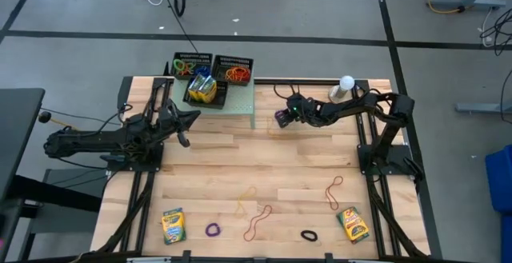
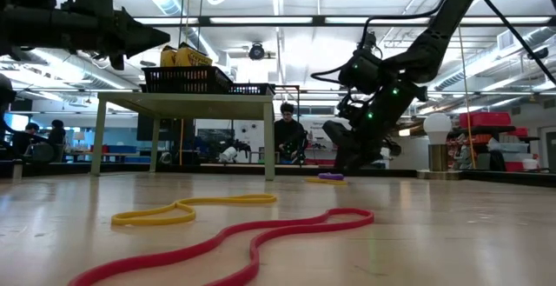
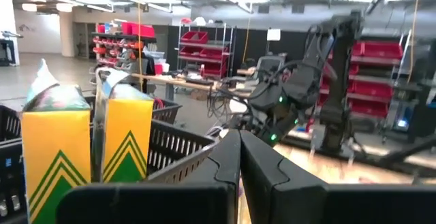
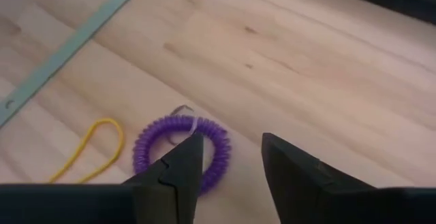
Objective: Pick & Place Office Desk Supplies
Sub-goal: Put the top violet spring rubberband into the top left black bin
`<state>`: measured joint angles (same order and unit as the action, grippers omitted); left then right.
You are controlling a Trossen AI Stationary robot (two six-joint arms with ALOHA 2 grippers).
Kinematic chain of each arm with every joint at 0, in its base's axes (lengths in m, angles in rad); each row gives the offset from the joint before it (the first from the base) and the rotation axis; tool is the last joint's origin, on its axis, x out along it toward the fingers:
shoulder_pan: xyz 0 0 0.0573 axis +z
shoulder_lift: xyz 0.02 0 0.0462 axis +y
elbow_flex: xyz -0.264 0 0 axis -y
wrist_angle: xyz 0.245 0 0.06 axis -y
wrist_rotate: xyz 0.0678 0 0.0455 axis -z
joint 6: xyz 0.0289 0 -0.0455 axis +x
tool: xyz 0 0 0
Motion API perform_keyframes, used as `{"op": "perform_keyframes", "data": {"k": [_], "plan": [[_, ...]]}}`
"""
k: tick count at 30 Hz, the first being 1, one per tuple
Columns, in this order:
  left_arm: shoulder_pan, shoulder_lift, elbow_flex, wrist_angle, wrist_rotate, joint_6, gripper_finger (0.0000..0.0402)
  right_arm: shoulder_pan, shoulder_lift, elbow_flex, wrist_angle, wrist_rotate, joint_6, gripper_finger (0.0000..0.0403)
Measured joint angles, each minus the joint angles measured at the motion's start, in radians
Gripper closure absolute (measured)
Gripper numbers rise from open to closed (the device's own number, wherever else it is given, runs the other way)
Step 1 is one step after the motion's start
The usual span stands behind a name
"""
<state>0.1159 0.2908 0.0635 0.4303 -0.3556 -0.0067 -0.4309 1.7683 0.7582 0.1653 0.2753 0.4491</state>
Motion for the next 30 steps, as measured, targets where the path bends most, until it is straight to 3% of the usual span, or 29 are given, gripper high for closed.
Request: {"op": "perform_keyframes", "data": {"k": [5,10,21,25,30], "plan": [[0.007,0.033,0.000,0.004,0.052,0.020,0.0389,0.000,0.000,0.000,-0.008,-0.012,0.010,0.0276],[0.017,0.104,0.000,0.003,0.086,-0.084,0.0380,0.000,0.000,0.000,-0.013,-0.024,0.010,0.0289],[-0.001,0.280,0.002,0.051,0.066,-0.132,0.0285,-0.011,0.056,0.009,0.026,-0.086,-0.021,0.0268],[-0.069,0.333,0.000,0.084,0.058,-0.143,0.0271,-0.009,0.040,0.006,0.017,-0.092,-0.063,0.0310],[-0.206,0.439,0.000,0.200,-0.057,-0.125,0.0272,0.042,-0.020,0.004,0.004,-0.070,-0.134,0.0388]]}}
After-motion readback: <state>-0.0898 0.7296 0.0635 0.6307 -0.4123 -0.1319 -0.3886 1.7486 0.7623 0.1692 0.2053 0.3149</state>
